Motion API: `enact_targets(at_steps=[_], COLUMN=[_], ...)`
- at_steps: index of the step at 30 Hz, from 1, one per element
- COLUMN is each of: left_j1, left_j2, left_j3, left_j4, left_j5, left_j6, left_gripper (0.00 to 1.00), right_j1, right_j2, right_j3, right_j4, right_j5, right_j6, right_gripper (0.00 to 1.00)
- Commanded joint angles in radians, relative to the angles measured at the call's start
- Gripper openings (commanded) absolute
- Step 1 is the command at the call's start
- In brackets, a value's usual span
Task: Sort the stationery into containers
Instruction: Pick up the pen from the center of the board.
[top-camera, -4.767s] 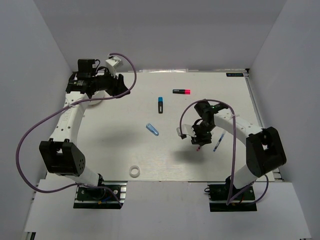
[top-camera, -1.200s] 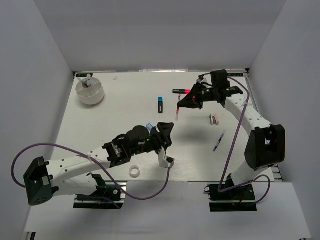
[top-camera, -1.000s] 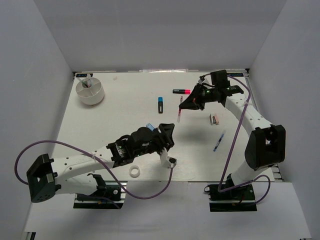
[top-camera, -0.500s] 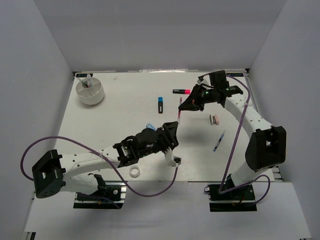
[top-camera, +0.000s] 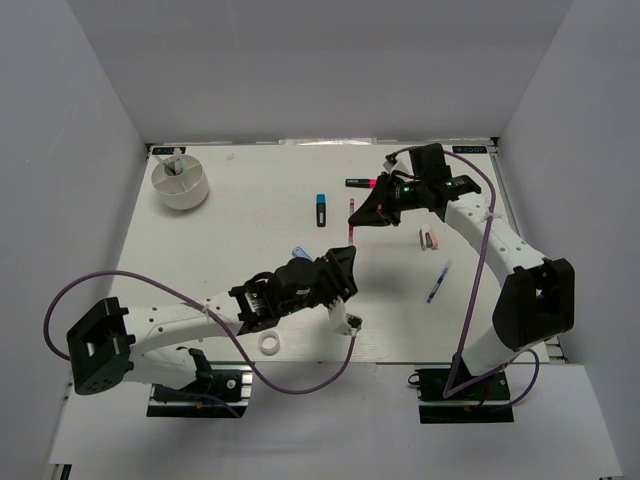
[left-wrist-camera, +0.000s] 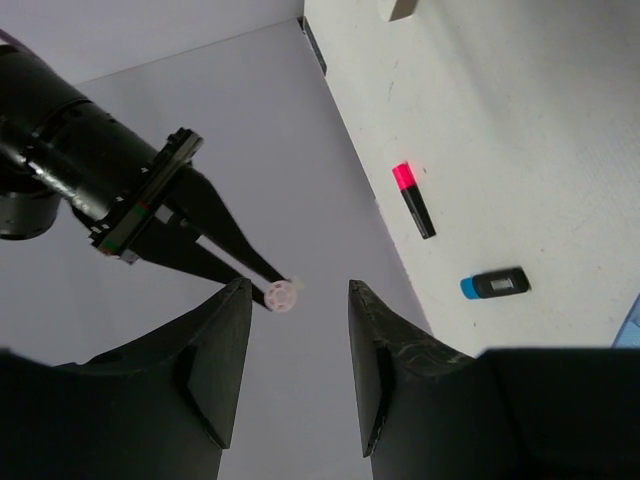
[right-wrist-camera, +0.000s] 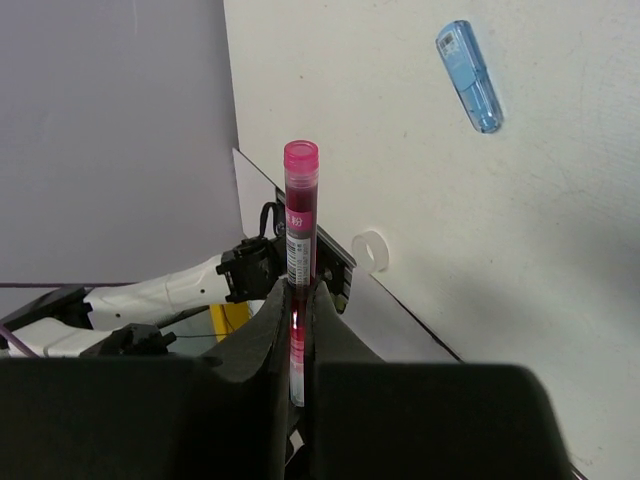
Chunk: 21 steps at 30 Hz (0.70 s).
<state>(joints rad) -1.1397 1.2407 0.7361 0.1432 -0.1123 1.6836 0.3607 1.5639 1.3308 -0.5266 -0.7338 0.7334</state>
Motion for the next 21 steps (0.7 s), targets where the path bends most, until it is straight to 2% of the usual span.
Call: enact_targets(at_steps=[1, 5, 12, 21], left_j1=[-0.006, -0.006, -0.006, -0.015], left_j2=[-0.001, 0.011, 0.026, 0.023], left_j3=[0.029, 0.036, 0.043, 0.028], left_j4=[-0.042, -0.036, -0.016, 0.033], left_j5=[-0.010, -0.023, -0.049, -0.056], left_j6=[0.002, 0.004, -0.004, -0.005], left_gripper=[0.53, 0.52, 0.41, 0.18], right_j1=[0.011, 0.024, 0.049, 0.047], right_j2=[-0.045, -0.048, -0.070, -0.067], right_j3=[0.004, 0.005, -0.035, -0.053], right_j4=[0.039, 0.043, 0.051, 0.085], right_j5=[-0.018, -0.018, -0.018, -0.050], right_j6=[0.004, 0.003, -0.003, -0.003], right_gripper=[0.00, 0.00, 0.00, 0.00])
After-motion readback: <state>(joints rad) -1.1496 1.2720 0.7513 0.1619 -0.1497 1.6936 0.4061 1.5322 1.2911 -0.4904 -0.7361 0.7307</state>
